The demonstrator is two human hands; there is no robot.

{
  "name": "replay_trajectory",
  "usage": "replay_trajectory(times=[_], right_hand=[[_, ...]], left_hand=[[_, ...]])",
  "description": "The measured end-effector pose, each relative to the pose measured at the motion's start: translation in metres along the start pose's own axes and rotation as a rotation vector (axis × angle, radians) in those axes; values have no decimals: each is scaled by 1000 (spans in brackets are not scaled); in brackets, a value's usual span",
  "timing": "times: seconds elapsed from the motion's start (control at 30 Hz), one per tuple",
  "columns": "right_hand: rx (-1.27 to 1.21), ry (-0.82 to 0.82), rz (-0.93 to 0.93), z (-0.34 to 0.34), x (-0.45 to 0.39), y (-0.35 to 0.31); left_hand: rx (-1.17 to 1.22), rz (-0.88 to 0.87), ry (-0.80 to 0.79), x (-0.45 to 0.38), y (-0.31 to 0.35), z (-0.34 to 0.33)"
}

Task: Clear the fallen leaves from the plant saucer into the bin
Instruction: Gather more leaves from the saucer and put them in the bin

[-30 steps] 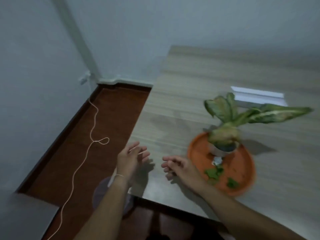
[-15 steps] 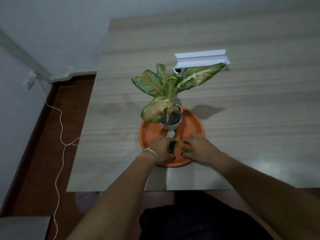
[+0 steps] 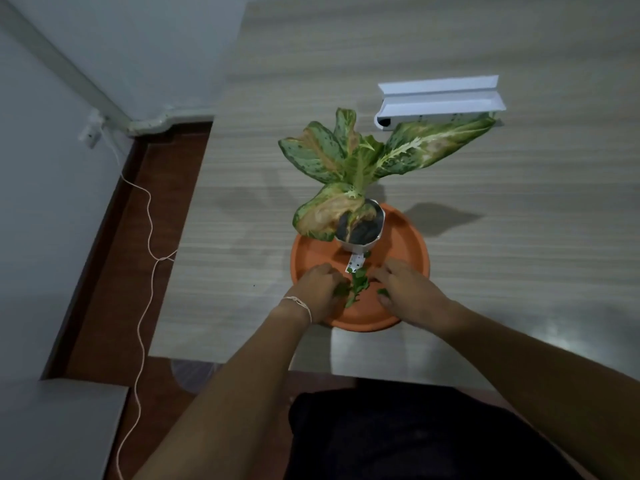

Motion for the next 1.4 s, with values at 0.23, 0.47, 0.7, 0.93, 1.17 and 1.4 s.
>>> replay_trajectory(times=[0.23,0.47,0.7,0.93,1.17,1.4], right_hand=[[280,3,199,2,-19,-11],[87,37,188,1,-11,6],[31,-7,121,-5,-2,-2],[-20,-101,-14,-10,-10,-1],[-436,-84,-306,8,-17,25],[-1398,-210,-633,14,-7,42]], left_hand=[[-107,-8,-109,-3,-3,-5],[-91,12,-102,-6,-2,-6],[153,185,33,-7,-7,-8],[478,516,196,-1,-25,-18],[994,735,288,11,-32,-18],[1533,767,367,15,-24,-16]])
Point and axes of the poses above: each hand's wrist, its own x-axis away from the middle knuckle, its own z-axis out of the back of the hand, y = z × x, the point moved 5 cm from there along -x, towards the middle knuckle, and after that the axes turned 10 degrees about -z, right-handed, at the moved point
